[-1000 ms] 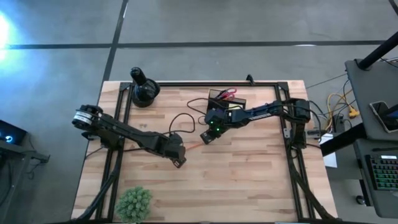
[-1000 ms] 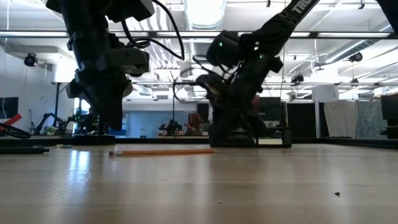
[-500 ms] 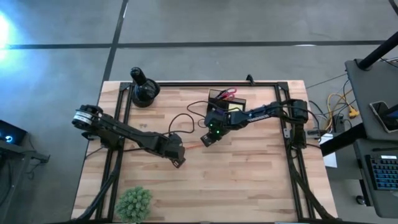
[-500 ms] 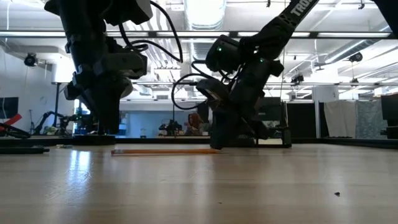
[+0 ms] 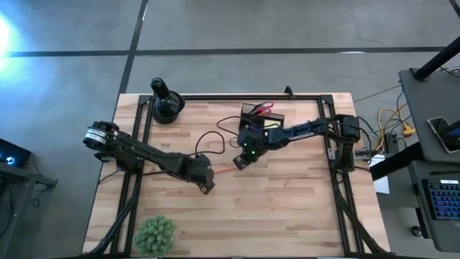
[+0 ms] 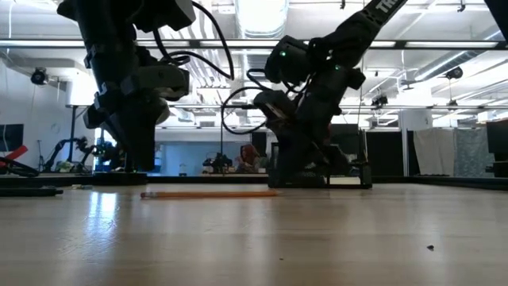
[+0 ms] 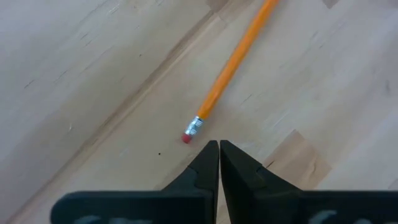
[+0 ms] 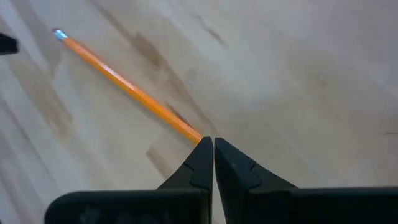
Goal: Pick and place office supplies into organizer
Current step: Put the pencil into the desk organizer
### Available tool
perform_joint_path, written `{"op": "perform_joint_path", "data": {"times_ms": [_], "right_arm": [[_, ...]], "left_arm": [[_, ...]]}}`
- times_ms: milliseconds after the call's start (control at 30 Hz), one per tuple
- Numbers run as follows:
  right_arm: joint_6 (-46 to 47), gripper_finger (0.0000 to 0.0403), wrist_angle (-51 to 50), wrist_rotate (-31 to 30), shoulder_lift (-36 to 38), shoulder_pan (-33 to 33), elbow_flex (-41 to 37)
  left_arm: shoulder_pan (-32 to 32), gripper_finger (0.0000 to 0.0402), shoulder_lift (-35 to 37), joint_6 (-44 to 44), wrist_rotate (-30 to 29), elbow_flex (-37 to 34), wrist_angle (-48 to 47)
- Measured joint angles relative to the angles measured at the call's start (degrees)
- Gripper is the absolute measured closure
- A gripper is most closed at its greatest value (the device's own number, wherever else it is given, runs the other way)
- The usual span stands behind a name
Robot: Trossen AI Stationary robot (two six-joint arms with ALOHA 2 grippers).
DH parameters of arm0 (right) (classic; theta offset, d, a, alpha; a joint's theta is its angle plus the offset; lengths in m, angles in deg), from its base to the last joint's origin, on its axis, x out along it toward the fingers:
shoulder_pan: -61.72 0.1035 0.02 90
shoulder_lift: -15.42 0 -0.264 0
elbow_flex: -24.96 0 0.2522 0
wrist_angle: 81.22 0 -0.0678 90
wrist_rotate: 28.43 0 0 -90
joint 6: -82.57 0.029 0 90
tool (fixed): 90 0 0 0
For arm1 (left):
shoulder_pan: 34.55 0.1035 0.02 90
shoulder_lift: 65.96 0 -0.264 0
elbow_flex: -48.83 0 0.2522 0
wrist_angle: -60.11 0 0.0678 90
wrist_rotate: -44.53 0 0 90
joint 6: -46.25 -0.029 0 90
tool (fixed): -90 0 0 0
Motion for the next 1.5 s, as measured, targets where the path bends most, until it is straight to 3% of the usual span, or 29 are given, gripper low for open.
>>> {"op": "perform_joint_path", "data": {"times_ms": [1500], "right_arm": [[0.11, 0.0394, 2.33, -0.9, -1.81, 1.67, -1.07]], "left_arm": [[0.02, 0.0402, 0.5, 0.04, -0.88, -0.16, -0.71]]}}
